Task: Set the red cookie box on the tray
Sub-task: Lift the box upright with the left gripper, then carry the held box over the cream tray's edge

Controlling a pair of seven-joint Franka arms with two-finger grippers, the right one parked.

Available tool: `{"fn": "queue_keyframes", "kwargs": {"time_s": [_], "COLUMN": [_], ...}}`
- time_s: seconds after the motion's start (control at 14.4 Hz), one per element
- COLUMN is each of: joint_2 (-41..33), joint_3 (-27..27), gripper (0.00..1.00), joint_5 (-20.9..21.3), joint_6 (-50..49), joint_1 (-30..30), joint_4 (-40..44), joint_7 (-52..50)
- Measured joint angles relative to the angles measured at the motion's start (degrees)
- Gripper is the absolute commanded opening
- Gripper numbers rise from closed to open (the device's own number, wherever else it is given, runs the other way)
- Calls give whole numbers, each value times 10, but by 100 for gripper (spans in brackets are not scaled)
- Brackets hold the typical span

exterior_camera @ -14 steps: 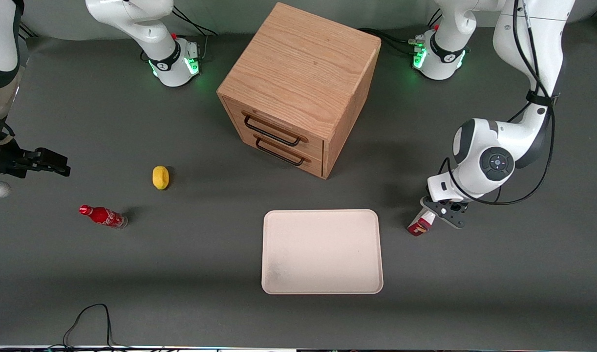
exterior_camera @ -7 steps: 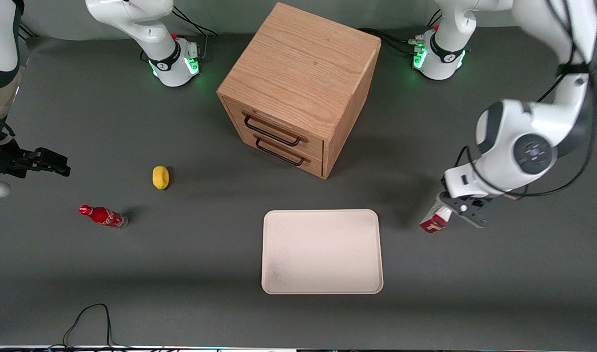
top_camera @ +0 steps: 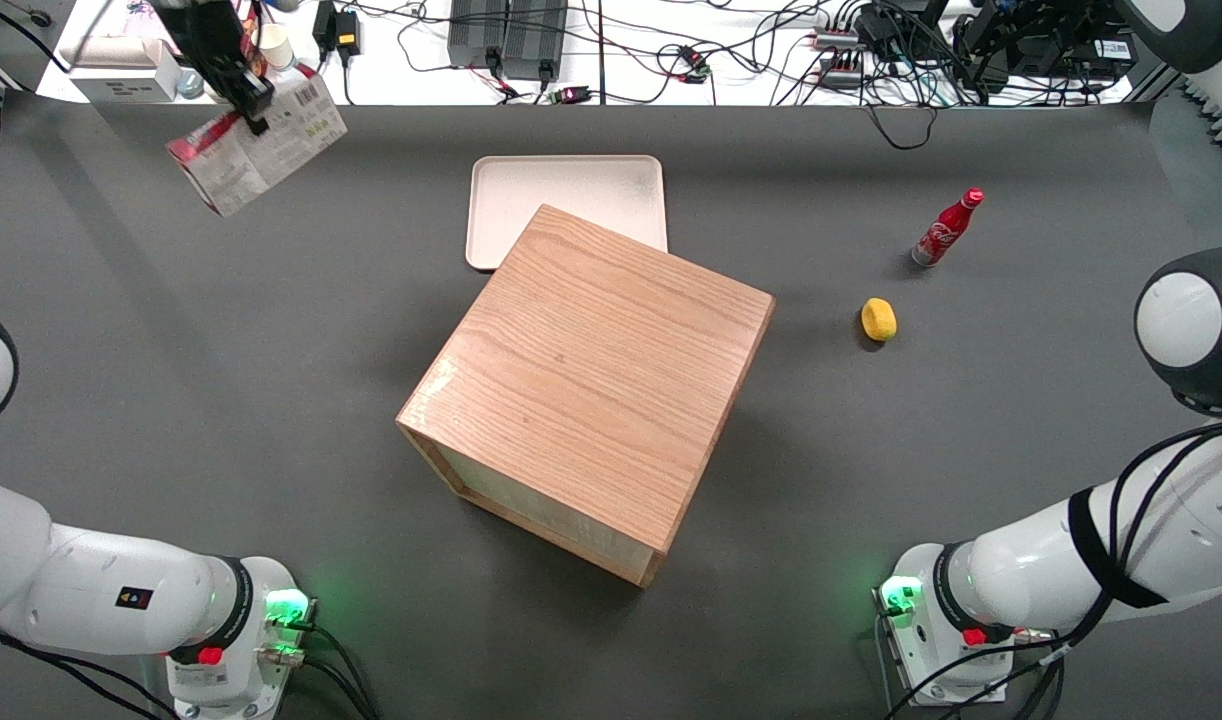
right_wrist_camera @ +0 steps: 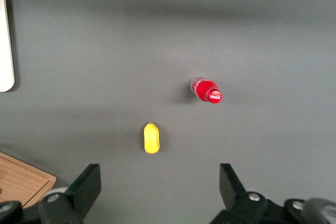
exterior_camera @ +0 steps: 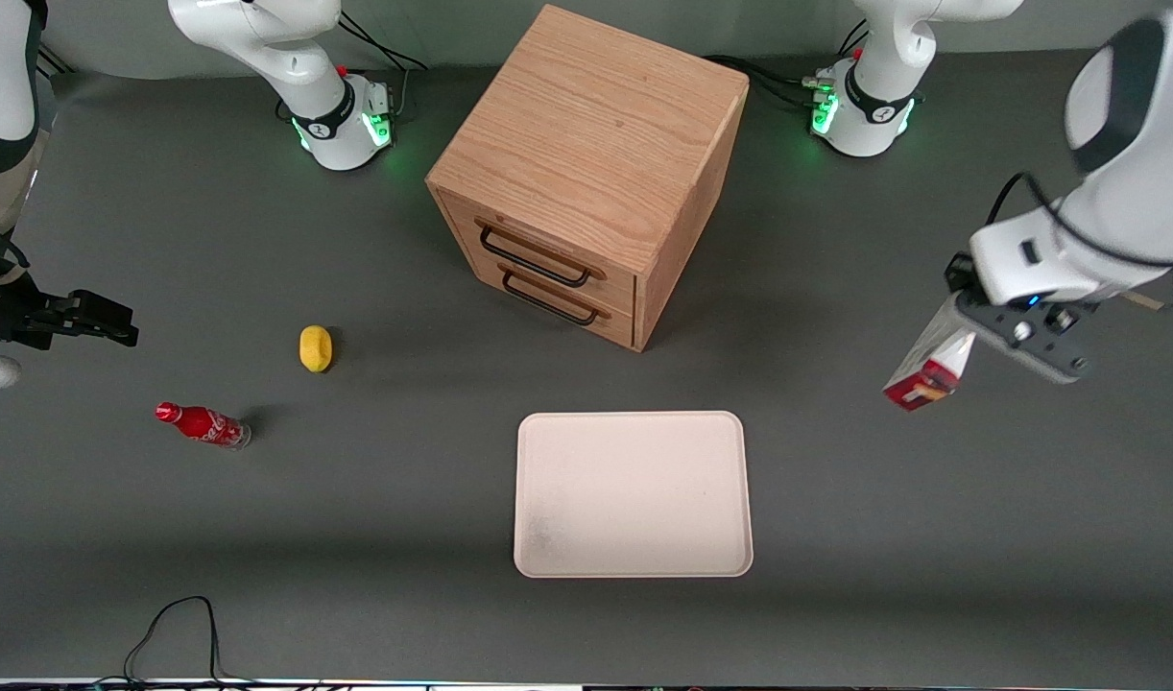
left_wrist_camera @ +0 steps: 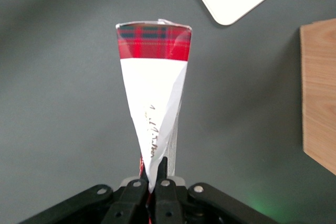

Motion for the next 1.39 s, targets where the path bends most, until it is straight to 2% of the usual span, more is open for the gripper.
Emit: {"fn": "queue_keyframes", "kwargs": {"time_s": [0.21, 0.49, 0.69, 0.97, 1.18, 1.39], "joint_2": [-1, 17, 71, 180, 232, 241], "joint_3": [1, -7, -26, -32, -33, -32], "gripper": [0, 0, 0, 0, 0, 0], "joint_5": [0, -1, -2, -2, -2, -2], "joint_6": [-35, -25, -16, 7, 43, 47], "joint_1": [0, -5, -31, -101, -137, -145], "joint_4": [40, 50, 104, 211, 265, 278], "joint_7": [-10, -125, -241, -427, -555, -591]}}
